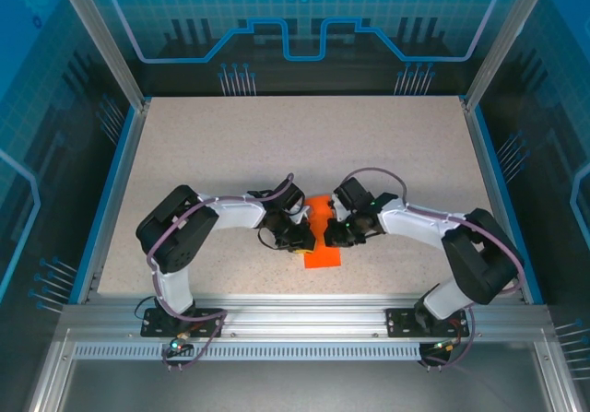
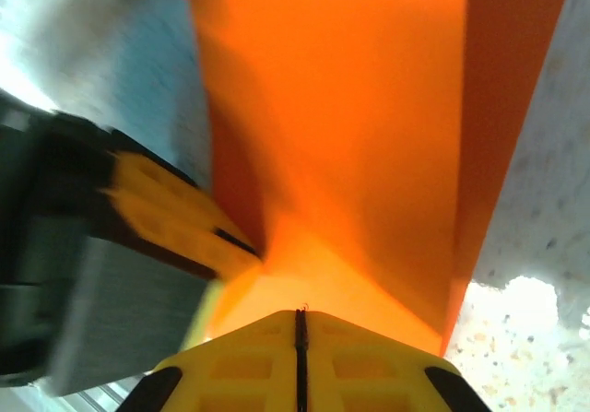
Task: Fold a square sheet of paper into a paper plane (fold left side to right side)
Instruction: Hold the square sheet of paper at the center of the table, then first fold the square sheet of paper in half at the center of the table.
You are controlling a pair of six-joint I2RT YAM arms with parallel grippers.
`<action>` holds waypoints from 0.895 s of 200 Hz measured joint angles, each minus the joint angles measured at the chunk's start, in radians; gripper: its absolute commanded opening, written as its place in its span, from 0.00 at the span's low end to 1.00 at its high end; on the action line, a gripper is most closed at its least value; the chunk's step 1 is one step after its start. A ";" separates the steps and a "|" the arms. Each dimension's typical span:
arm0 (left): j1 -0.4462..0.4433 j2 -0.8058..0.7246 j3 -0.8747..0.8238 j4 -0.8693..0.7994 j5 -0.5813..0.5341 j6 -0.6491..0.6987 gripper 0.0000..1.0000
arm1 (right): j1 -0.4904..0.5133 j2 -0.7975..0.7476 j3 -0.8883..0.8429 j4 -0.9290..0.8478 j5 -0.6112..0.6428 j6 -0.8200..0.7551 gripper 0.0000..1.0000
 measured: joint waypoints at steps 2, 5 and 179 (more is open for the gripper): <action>0.000 0.000 0.000 0.000 0.000 0.000 0.16 | 0.000 0.002 -0.002 0.001 0.001 0.001 0.08; 0.000 0.000 0.000 0.000 0.000 0.000 0.16 | 0.002 0.008 -0.007 0.003 0.001 0.005 0.08; 0.049 -0.016 0.073 0.010 -0.018 0.064 0.04 | 0.006 0.080 -0.003 -0.007 -0.001 0.050 0.07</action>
